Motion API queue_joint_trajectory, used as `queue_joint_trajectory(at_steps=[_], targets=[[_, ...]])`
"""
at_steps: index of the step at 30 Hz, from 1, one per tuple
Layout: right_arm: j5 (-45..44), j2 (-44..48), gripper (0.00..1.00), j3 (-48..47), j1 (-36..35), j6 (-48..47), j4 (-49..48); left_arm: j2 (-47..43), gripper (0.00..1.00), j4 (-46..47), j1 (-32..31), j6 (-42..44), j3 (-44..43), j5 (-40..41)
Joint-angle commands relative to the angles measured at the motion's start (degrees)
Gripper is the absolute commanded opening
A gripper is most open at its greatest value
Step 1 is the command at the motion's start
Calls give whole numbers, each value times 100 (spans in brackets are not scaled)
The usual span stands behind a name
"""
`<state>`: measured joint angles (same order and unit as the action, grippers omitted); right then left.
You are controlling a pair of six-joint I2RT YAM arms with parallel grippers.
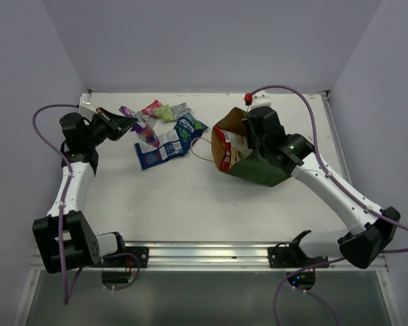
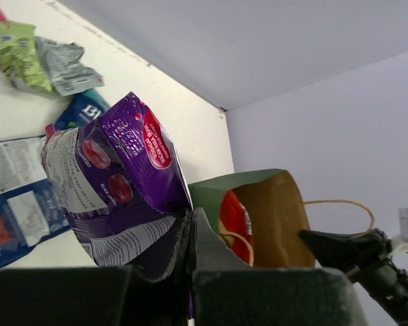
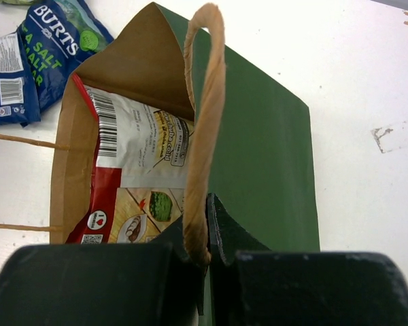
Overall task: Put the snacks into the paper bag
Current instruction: Pick up the snack from the center of the board, then place the snack in the paper bag.
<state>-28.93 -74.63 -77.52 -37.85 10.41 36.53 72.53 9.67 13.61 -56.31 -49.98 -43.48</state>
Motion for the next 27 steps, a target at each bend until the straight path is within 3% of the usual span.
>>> queue_joint_trajectory(at_steps=[1,12,27], targets=[[-34,-86,0,-308,23,145,-243,-441,0,378,-235,-529,-495,182],[133,-192,0,-510,14,128,-182,-503,0,544,-1245,-1030,-1444,481],[-104,-122,0,-651,14,13,117,585,0,1116,-3557,-1128,-2499,1202]])
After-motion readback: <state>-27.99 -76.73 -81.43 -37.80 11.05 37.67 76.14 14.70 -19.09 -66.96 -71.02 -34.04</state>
